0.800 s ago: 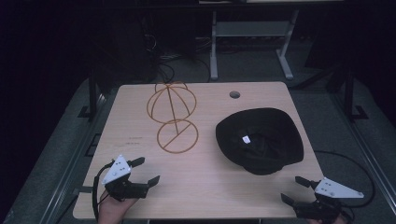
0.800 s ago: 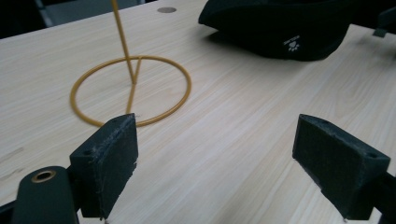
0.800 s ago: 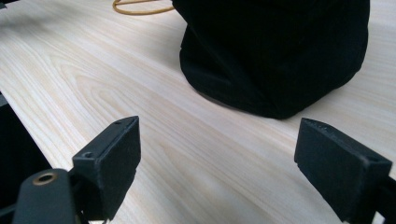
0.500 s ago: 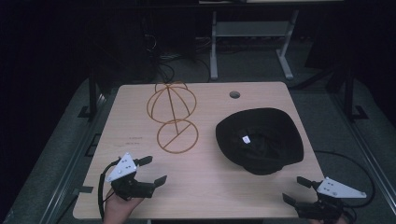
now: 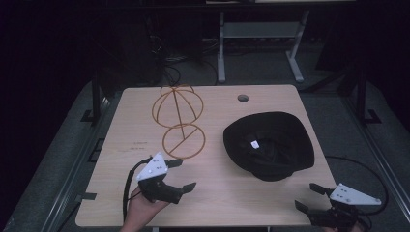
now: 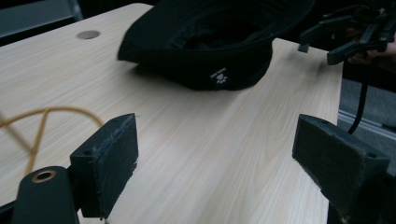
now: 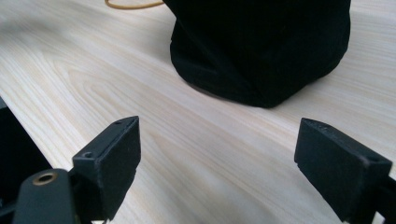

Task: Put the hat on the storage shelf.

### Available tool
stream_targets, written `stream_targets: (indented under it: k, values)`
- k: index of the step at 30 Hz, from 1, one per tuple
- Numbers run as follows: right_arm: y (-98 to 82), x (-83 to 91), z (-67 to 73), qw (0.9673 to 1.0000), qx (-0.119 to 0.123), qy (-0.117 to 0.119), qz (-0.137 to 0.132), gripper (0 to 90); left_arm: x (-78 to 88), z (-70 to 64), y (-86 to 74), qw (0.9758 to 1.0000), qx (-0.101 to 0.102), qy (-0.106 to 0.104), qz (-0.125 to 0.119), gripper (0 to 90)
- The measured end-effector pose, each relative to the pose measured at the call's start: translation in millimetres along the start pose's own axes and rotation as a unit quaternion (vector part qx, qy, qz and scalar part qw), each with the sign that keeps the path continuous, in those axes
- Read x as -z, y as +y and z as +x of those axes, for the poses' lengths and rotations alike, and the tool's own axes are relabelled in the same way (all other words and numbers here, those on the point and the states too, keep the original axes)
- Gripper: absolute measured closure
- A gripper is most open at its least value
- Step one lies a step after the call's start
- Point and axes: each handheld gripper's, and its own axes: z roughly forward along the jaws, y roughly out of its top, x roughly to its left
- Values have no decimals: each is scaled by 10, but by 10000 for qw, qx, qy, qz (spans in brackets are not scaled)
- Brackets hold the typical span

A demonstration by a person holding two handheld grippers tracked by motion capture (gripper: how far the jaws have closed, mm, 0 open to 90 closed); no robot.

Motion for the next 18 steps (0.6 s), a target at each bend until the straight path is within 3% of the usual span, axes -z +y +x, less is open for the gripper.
stream_targets:
  k: [10, 11, 18]
  values:
    - [-16, 37, -13, 10000, -25, -24, -35, 141, -399, -125, 225, 9986, -382, -272, 225, 143]
    - [-15, 41, -13, 10000, -13, -14, -58, 141, -470, -146, 261, 9980, -414, -381, 291, 143]
    - [-8, 40, -14, 10000, -5, 18, -78, 141, -630, -194, 385, 9962, -585, -529, 357, 143]
